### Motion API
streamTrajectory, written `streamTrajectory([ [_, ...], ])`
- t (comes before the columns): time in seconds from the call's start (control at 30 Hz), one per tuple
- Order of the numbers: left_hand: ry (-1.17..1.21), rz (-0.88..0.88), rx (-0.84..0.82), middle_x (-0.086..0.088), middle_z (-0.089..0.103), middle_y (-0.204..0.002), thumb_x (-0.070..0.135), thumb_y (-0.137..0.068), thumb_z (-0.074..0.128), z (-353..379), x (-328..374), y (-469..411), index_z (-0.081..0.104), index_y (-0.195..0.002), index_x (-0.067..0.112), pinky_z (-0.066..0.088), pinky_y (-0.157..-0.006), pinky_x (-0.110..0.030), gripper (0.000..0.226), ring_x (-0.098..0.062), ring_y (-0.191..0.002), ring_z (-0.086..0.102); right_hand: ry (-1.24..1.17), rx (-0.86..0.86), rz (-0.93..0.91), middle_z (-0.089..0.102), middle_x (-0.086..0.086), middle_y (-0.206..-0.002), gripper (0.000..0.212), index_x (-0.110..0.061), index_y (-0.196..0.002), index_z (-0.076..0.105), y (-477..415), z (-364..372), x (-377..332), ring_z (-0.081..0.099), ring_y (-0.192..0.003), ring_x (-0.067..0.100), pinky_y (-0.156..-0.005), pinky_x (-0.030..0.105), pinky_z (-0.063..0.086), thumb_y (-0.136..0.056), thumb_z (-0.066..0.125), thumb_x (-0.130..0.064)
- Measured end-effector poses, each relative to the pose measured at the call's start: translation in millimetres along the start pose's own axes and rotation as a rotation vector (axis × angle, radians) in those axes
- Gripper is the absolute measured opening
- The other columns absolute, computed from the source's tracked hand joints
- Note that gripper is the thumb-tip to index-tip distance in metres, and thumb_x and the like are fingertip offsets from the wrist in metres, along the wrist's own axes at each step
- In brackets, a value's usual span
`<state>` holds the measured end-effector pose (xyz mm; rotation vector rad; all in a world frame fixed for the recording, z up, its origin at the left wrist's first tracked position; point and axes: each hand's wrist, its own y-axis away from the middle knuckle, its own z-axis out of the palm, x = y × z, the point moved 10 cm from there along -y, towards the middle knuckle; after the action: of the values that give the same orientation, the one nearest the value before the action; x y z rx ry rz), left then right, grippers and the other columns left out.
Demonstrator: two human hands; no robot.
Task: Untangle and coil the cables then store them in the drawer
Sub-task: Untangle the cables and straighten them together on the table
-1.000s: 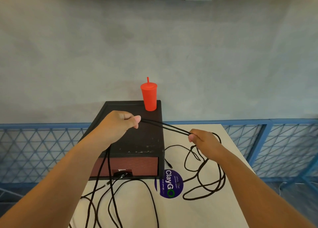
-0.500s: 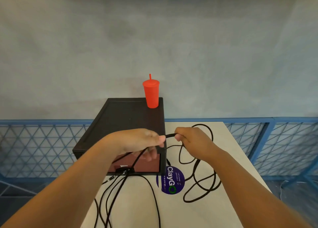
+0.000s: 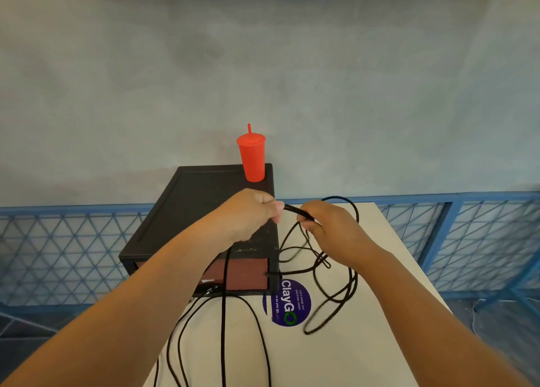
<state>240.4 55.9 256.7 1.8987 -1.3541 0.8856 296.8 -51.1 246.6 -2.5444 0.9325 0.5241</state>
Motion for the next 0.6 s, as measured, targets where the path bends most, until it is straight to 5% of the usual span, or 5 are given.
streamTrajectory([
  [0.2, 0.075, 0.042, 0.033, 0.008, 0.027, -0.046, 0.029, -0.096, 0.046, -21.3, 2.7, 1.3, 0.058, -0.069, 0.015, 0.019, -0.039, -0.019, 0.032, -0.007, -0.04, 0.018, 0.06, 0.053, 0.011, 0.026, -0.009, -0.153, 0.061, -0.029, -0.144, 0.026, 7.6, 2.7, 24.3, 0.03, -0.138, 0.013, -0.11, 0.028, 0.028, -0.092, 0.055, -0.021],
  [0.33, 0.118, 0.052, 0.052, 0.009, 0.025, -0.045, 0.027, -0.097, 0.045, -34.9, 2.6, 2.4, 0.057, -0.07, 0.014, 0.017, -0.038, -0.018, 0.032, -0.006, -0.039, 0.016, 0.093, 0.039, 0.075, 0.011, -0.016, -0.156, 0.069, -0.032, -0.146, 0.02, 8.1, 2.1, 48.3, 0.032, -0.138, 0.014, -0.109, 0.032, 0.033, -0.09, 0.052, -0.007],
  [0.43, 0.128, 0.043, 0.076, 0.009, 0.024, -0.045, 0.026, -0.097, 0.044, -42.5, -3.3, 4.1, 0.057, -0.071, 0.013, 0.016, -0.039, -0.019, 0.032, -0.007, -0.04, 0.016, 0.066, 0.045, 0.13, 0.019, -0.013, -0.155, 0.071, -0.036, -0.146, 0.017, 13.7, -1.1, 68.2, 0.047, -0.126, 0.015, -0.102, 0.03, 0.04, -0.09, 0.05, -0.006],
  [0.5, 0.127, 0.028, 0.087, 0.009, 0.024, -0.044, 0.026, -0.098, 0.044, -44.8, -9.9, 5.5, 0.057, -0.072, 0.013, 0.016, -0.039, -0.019, 0.032, -0.007, -0.04, 0.015, 0.063, 0.038, 0.172, 0.024, -0.011, -0.153, 0.073, -0.037, -0.146, 0.016, 18.6, -2.1, 81.3, 0.055, -0.114, 0.016, -0.096, 0.028, 0.043, -0.089, 0.054, -0.013],
  [0.6, 0.128, 0.005, 0.106, 0.008, 0.024, -0.045, 0.026, -0.098, 0.043, -47.4, -23.1, 6.6, 0.057, -0.073, 0.011, 0.017, -0.039, -0.019, 0.032, -0.007, -0.04, 0.016, -0.094, -0.039, 0.27, 0.027, -0.013, -0.151, 0.094, -0.042, -0.145, 0.016, 29.0, 5.5, 105.9, 0.049, -0.123, 0.018, -0.101, 0.032, 0.04, -0.071, 0.075, -0.042],
])
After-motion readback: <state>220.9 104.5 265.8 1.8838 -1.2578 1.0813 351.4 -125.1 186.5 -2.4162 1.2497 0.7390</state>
